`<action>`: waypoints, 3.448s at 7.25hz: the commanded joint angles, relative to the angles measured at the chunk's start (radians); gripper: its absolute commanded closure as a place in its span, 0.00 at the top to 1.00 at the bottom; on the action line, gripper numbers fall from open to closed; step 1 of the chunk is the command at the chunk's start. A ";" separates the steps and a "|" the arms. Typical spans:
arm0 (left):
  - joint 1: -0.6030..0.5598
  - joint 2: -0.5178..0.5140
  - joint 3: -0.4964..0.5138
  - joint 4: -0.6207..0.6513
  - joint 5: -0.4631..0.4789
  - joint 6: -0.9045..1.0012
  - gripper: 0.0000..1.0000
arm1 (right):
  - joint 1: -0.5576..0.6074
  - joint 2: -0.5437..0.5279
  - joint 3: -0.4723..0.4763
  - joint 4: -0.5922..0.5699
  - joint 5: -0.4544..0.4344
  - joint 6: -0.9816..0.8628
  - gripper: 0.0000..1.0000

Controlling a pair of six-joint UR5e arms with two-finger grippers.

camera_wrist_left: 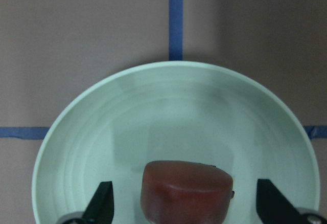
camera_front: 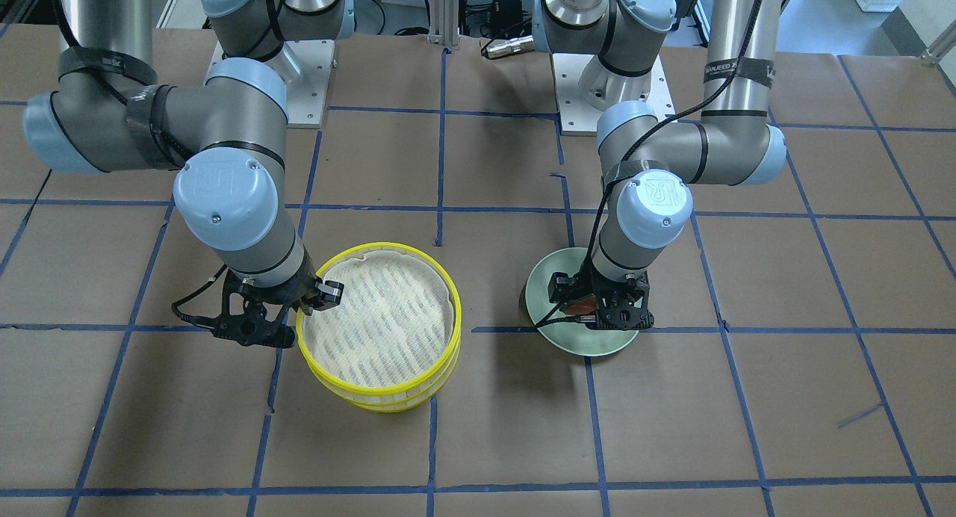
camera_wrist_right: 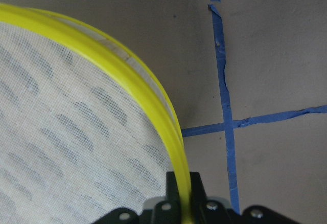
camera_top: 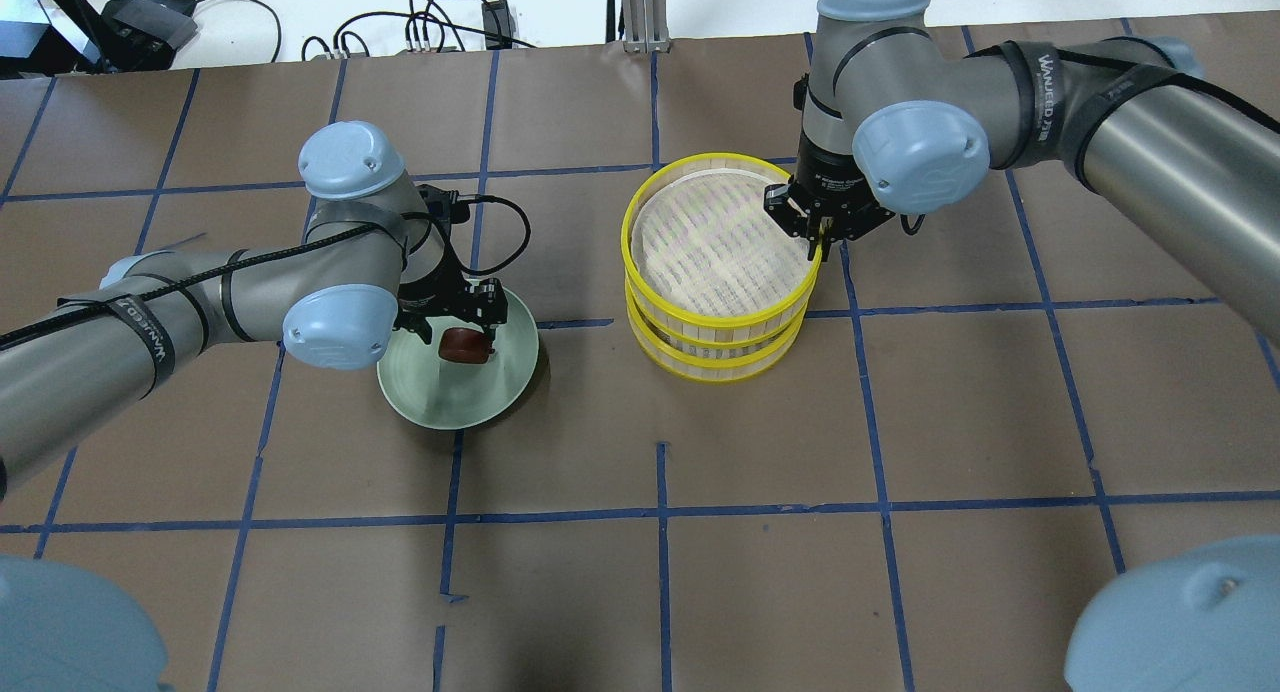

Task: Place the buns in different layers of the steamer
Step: 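Grasp the red-brown bun in the bowl with the left gripper and lift it, then carry the red-brown bun with the left gripper over the steamer's top tier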

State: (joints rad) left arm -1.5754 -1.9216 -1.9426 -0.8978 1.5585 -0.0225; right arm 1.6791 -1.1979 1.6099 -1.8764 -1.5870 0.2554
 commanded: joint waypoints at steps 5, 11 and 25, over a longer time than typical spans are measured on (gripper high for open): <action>-0.017 0.091 0.086 -0.024 -0.002 -0.011 0.14 | 0.001 0.009 0.019 -0.006 0.045 -0.010 0.06; -0.155 0.162 0.294 -0.223 -0.161 -0.240 0.14 | -0.001 0.014 0.018 -0.009 0.024 -0.048 0.07; -0.169 0.182 0.295 -0.245 -0.257 -0.223 0.14 | -0.001 0.011 0.022 -0.004 -0.004 -0.036 1.00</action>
State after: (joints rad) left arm -1.7434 -1.7348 -1.6467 -1.1492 1.3357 -0.2379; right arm 1.6781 -1.1776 1.6377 -1.8829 -1.5843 0.2335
